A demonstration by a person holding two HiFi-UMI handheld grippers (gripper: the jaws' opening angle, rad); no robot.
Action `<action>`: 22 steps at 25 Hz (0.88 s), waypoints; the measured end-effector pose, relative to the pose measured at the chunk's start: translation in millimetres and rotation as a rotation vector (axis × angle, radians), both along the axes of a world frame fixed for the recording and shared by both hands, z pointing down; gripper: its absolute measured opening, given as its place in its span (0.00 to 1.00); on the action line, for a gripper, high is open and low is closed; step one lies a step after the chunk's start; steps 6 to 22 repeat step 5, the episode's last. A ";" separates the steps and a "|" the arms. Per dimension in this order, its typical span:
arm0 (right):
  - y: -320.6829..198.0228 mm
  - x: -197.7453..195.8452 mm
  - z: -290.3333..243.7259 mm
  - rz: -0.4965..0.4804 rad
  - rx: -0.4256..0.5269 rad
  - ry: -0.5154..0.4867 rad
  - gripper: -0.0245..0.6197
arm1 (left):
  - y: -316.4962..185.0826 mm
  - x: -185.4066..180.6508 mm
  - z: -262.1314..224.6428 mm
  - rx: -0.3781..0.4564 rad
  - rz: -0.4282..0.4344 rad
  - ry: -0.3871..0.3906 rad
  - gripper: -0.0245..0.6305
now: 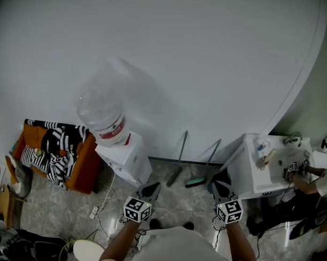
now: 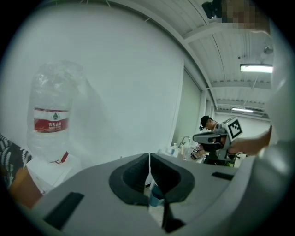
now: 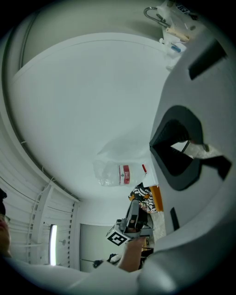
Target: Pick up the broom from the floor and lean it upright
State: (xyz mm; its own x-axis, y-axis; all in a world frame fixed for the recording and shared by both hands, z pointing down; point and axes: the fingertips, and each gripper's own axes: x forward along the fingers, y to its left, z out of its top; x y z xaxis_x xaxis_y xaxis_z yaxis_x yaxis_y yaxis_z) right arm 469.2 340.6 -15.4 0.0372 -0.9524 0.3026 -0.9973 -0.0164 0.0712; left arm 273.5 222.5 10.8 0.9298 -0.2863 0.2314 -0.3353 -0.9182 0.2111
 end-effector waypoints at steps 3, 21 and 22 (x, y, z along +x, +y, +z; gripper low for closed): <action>-1.5 1.6 -0.4 0.000 0.004 -0.002 0.04 | -1.8 1.0 -1.5 0.007 0.002 0.000 0.06; -3.3 2.7 -1.2 0.001 0.007 -0.004 0.04 | -3.9 2.1 -2.4 0.010 0.002 -0.001 0.06; -3.3 2.7 -1.2 0.001 0.007 -0.004 0.04 | -3.9 2.1 -2.4 0.010 0.002 -0.001 0.06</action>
